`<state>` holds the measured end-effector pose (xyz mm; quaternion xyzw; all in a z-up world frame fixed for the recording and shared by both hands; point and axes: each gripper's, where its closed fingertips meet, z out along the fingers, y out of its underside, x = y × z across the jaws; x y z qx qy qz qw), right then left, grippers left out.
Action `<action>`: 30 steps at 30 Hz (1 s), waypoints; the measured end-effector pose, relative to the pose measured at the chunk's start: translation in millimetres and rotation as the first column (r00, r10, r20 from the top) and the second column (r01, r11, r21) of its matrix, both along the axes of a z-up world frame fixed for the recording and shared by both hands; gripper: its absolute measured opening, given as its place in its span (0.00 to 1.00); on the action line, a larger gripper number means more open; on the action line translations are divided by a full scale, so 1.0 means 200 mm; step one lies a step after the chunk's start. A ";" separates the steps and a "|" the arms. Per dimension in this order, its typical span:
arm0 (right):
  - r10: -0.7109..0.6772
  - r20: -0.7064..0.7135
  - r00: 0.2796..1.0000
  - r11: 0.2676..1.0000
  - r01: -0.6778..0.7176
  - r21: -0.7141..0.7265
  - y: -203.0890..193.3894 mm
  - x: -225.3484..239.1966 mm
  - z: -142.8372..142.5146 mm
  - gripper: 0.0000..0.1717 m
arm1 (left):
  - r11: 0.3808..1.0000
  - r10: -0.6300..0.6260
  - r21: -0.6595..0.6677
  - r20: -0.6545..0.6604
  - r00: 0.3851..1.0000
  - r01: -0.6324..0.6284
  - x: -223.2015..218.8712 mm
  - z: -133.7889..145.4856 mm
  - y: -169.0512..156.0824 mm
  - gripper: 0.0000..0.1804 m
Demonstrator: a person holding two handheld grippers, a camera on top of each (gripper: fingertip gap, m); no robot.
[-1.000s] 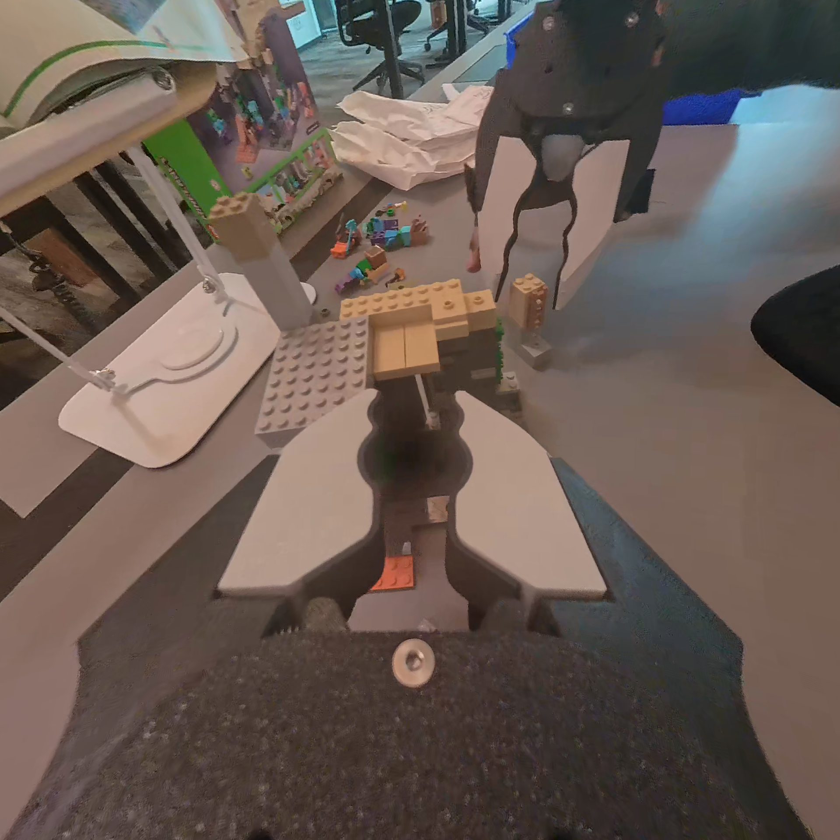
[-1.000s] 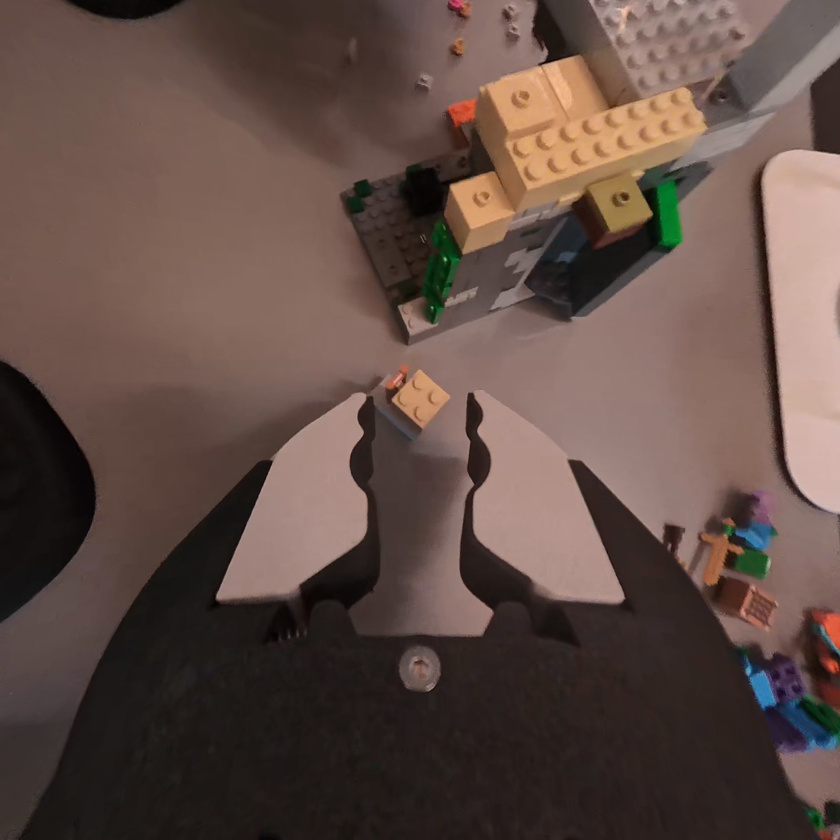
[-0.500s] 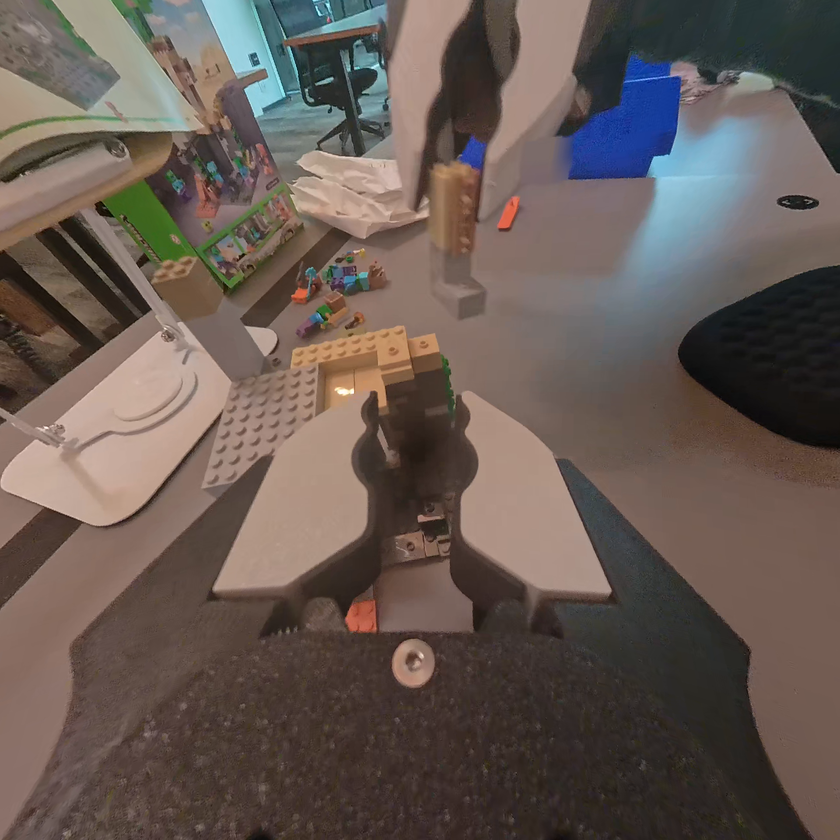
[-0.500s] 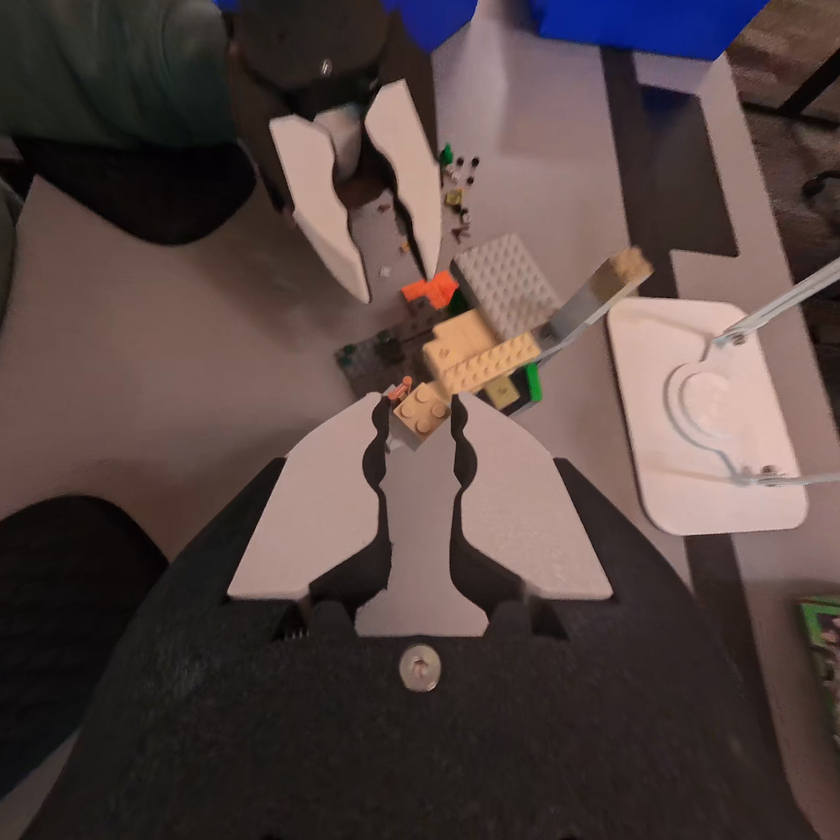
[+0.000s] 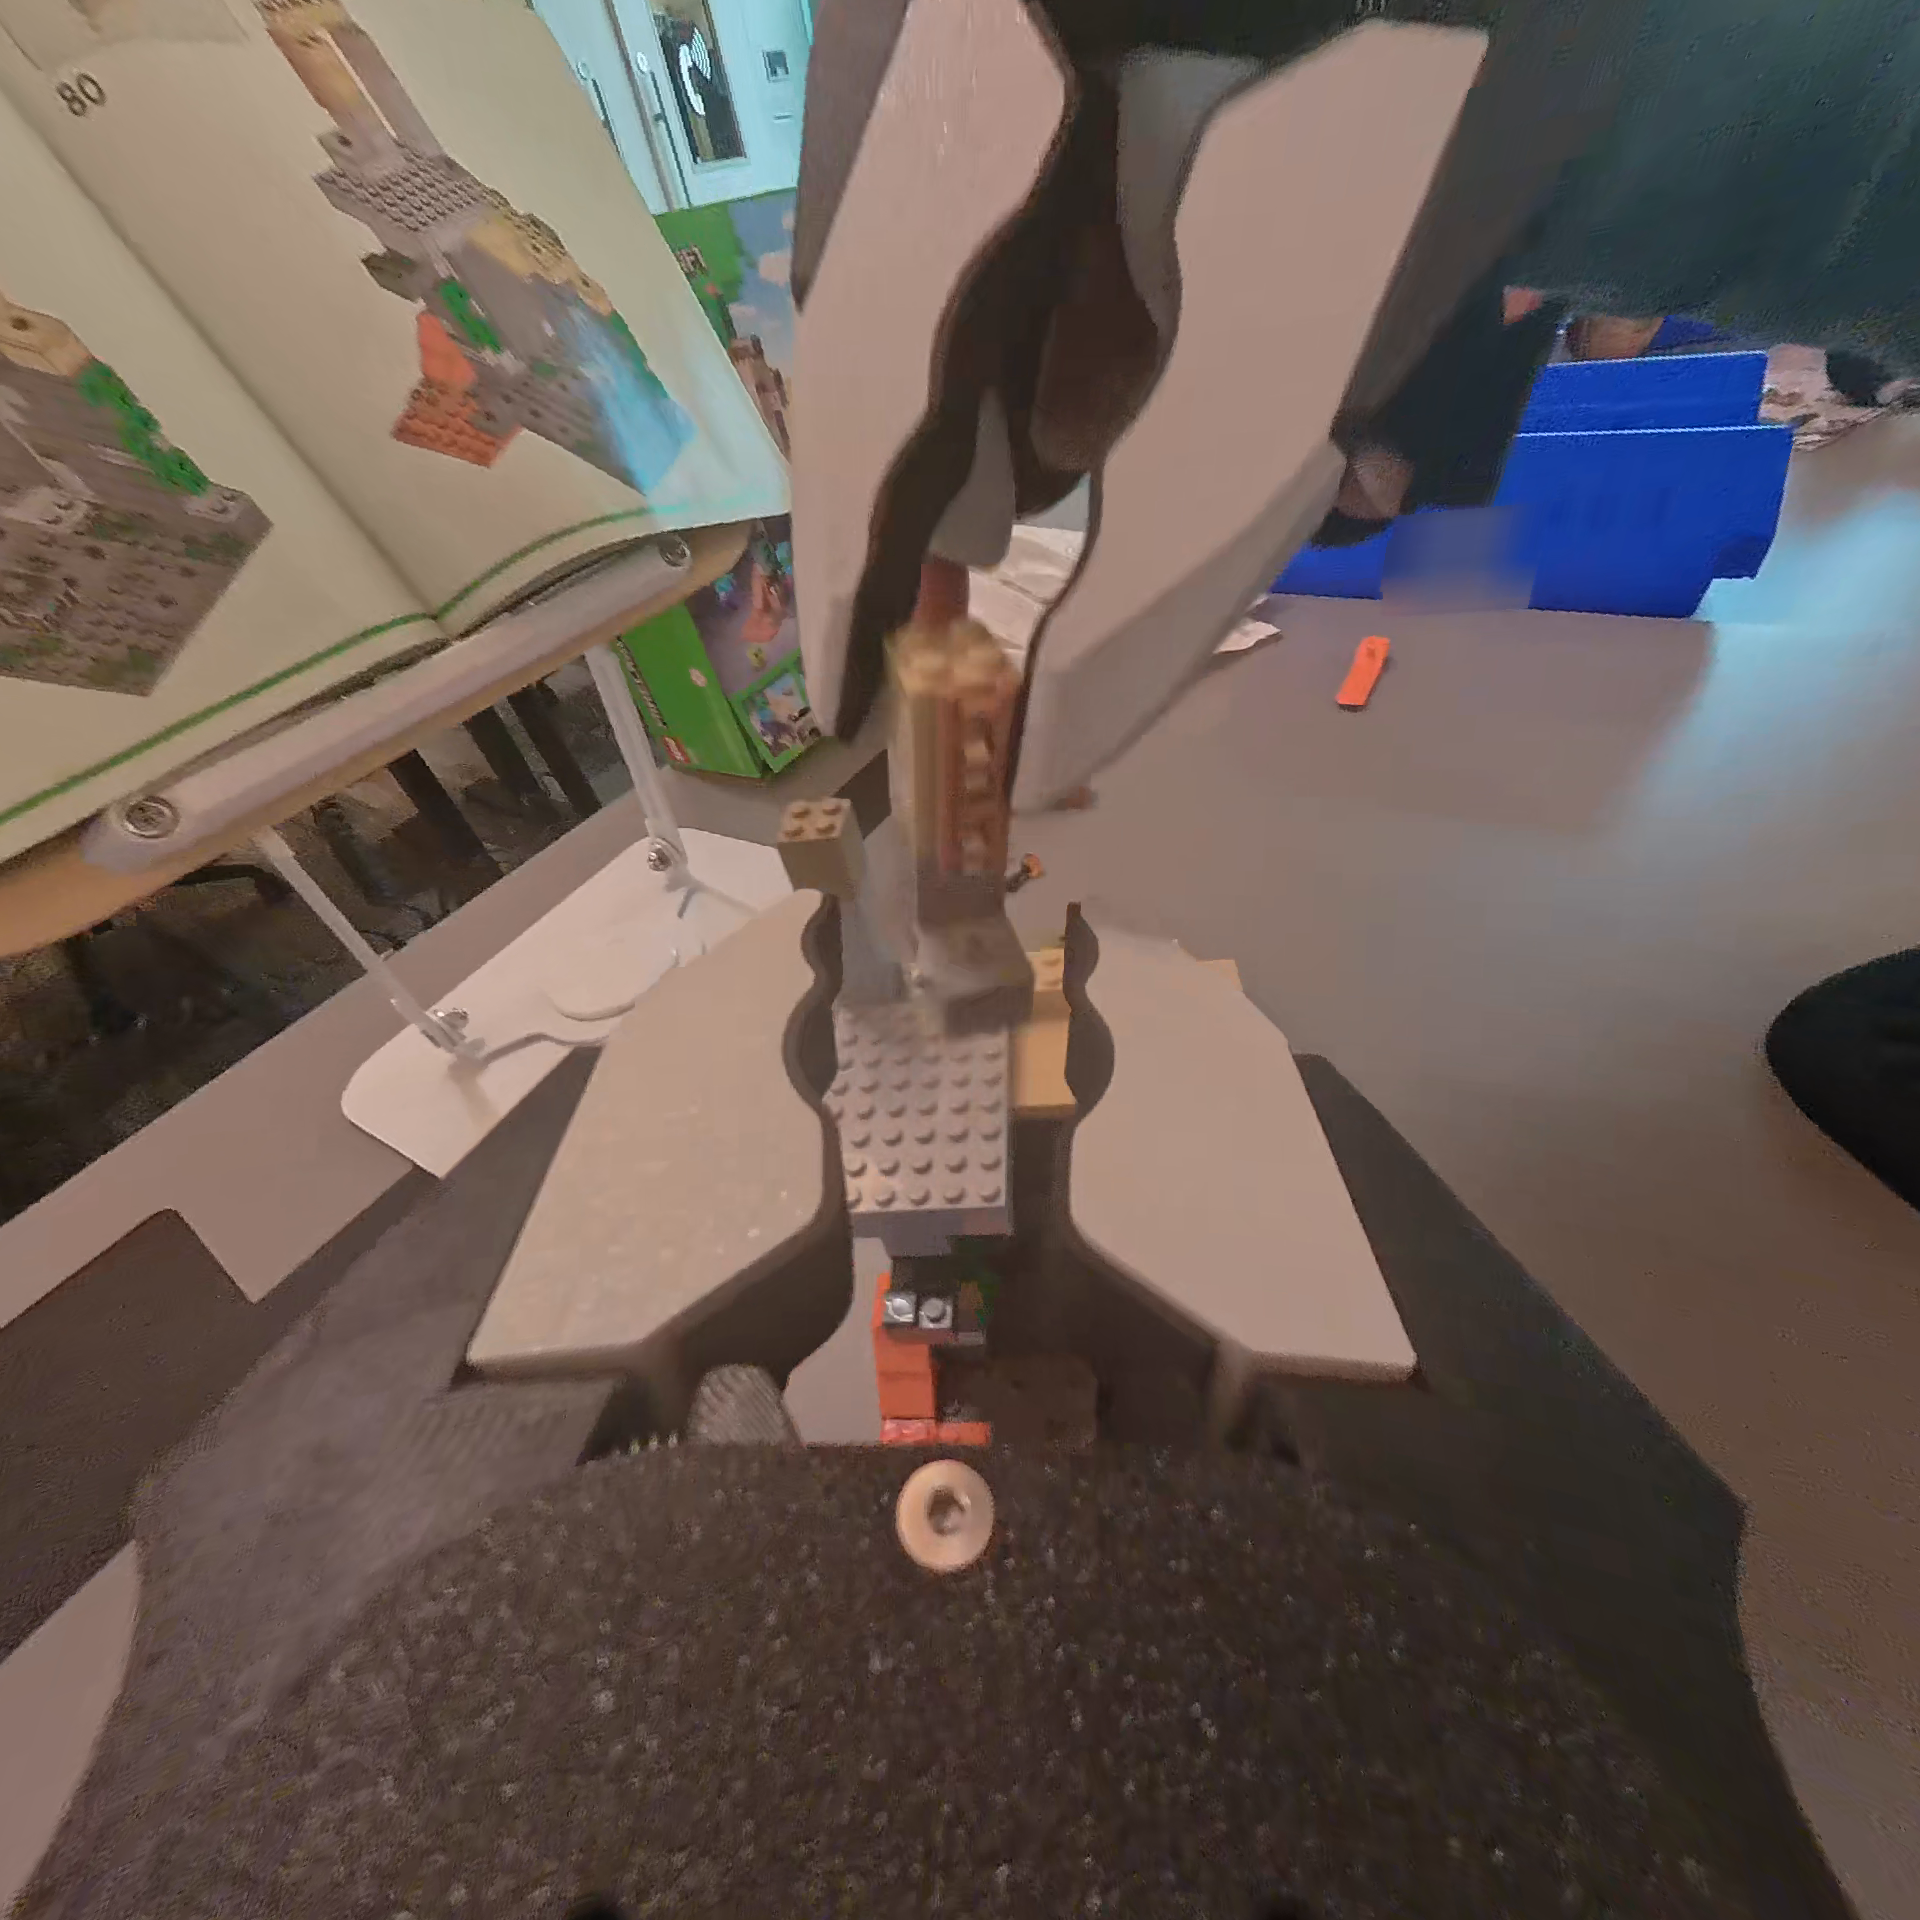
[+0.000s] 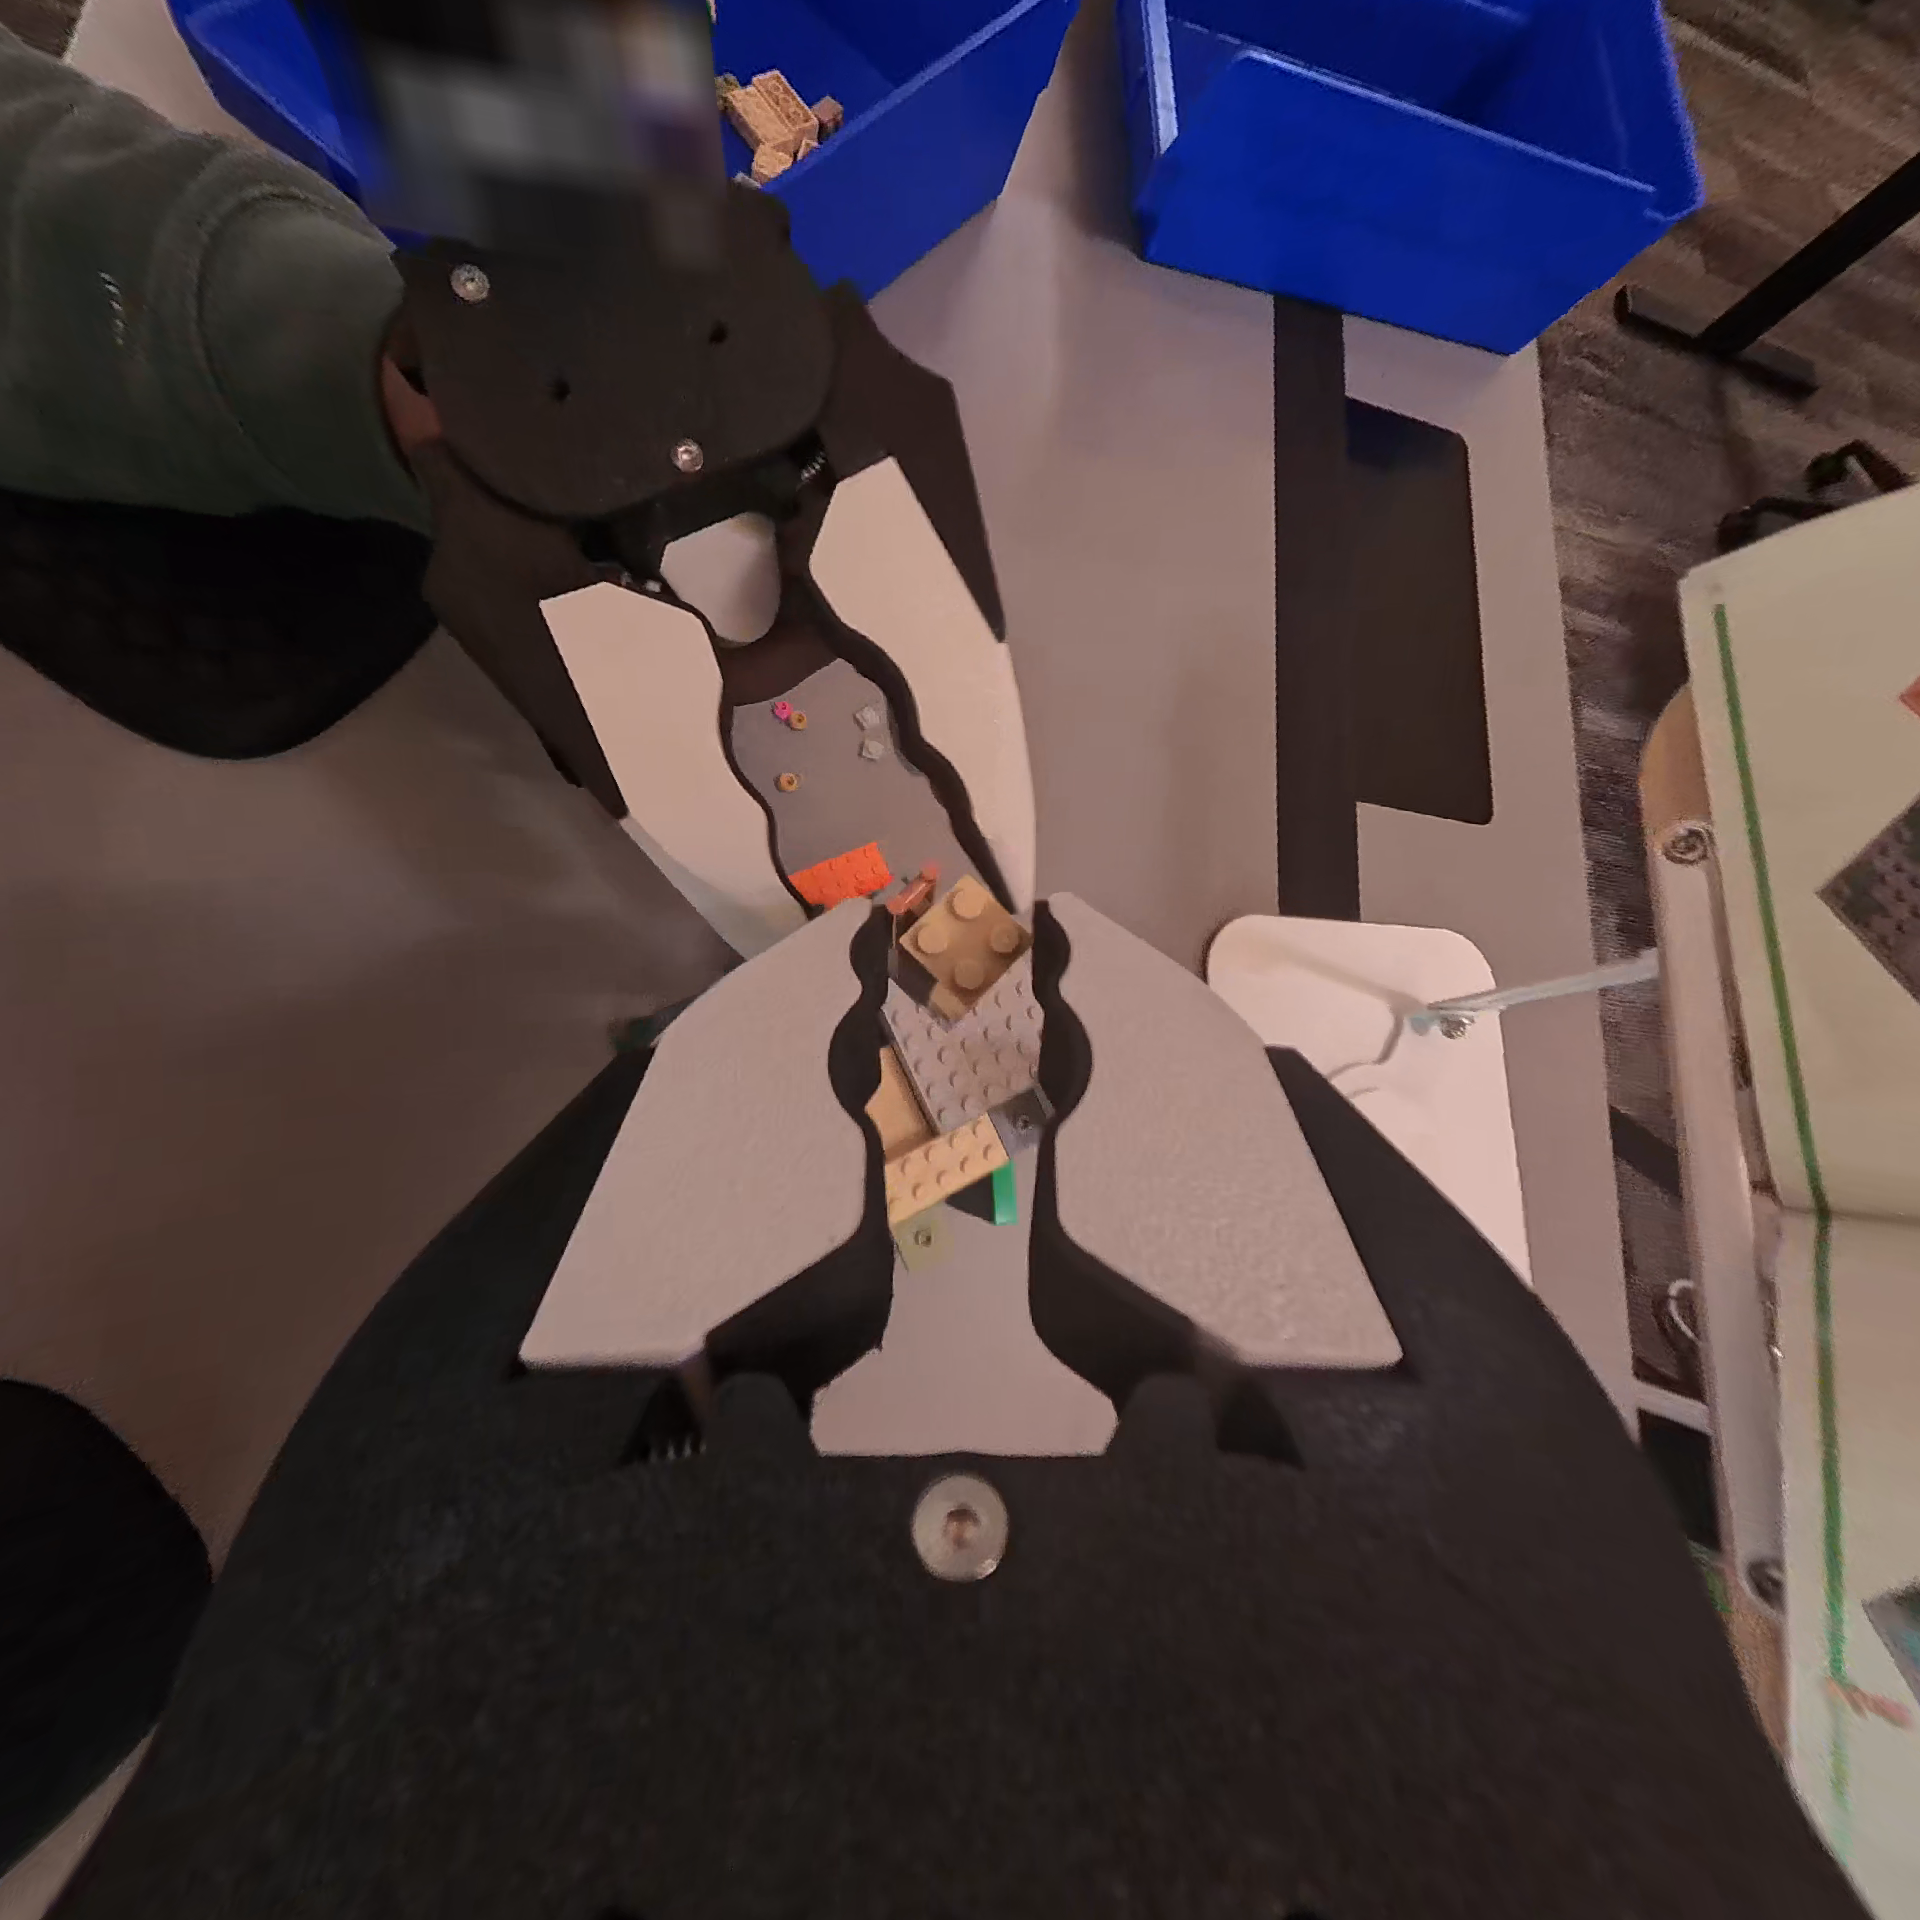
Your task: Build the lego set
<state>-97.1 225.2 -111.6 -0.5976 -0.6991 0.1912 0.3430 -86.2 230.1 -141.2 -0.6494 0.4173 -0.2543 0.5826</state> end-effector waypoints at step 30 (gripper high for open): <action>-0.146 -0.045 0.988 0.984 0.141 -0.110 0.12 -0.02 -0.09 0.15 | 1.000 0.027 -0.011 -0.138 0.990 -0.029 -0.01 -0.09 0.13 0.10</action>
